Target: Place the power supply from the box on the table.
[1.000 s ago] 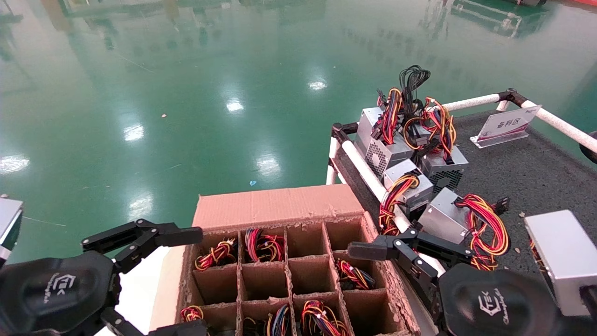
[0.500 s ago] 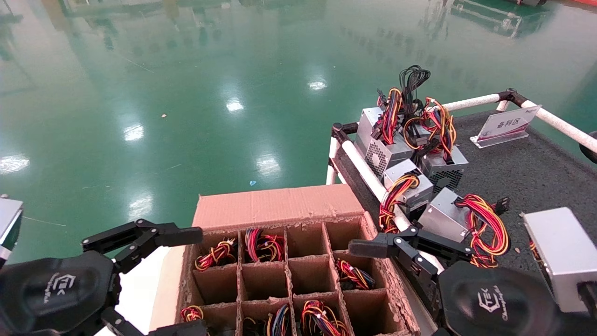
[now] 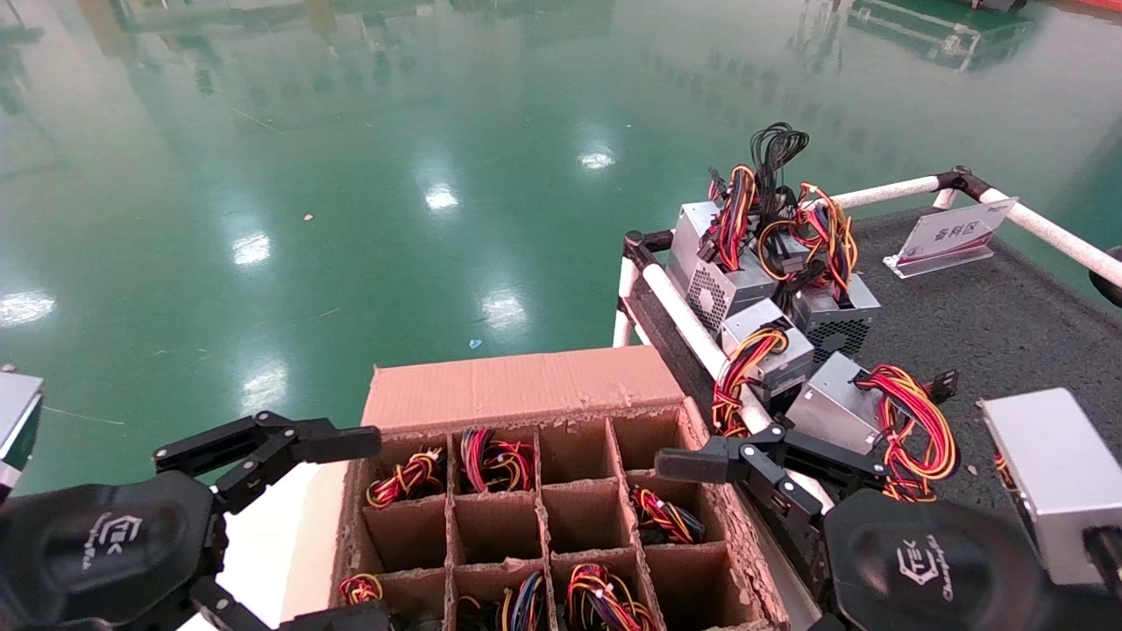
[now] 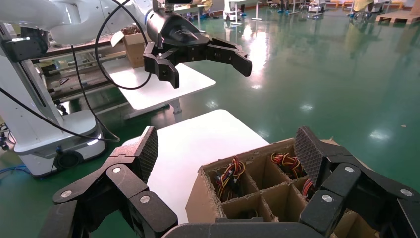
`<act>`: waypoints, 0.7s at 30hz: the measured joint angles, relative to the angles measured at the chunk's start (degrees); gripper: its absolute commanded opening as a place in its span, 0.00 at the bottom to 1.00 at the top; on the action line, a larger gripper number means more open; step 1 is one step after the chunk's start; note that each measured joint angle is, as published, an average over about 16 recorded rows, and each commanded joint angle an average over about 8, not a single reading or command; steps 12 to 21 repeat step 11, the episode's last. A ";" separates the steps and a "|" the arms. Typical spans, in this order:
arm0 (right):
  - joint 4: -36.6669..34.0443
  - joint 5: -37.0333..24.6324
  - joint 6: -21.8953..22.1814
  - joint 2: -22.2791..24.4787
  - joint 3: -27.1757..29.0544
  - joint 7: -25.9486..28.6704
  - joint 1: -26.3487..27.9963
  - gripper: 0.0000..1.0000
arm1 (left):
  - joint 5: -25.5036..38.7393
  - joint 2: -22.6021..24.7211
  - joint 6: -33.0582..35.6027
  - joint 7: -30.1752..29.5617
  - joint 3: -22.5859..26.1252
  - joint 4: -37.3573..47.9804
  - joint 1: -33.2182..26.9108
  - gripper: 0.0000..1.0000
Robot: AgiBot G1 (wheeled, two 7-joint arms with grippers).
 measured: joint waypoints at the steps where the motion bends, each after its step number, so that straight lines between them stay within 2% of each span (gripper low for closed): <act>1: 0.00 0.00 0.00 0.00 0.00 0.00 0.00 1.00 | 0.00 0.00 0.00 0.00 0.00 0.00 0.00 1.00; 21: -0.03 -0.03 0.02 -0.01 0.00 0.00 0.03 1.00 | 0.00 0.00 0.00 0.00 0.00 0.00 0.00 1.00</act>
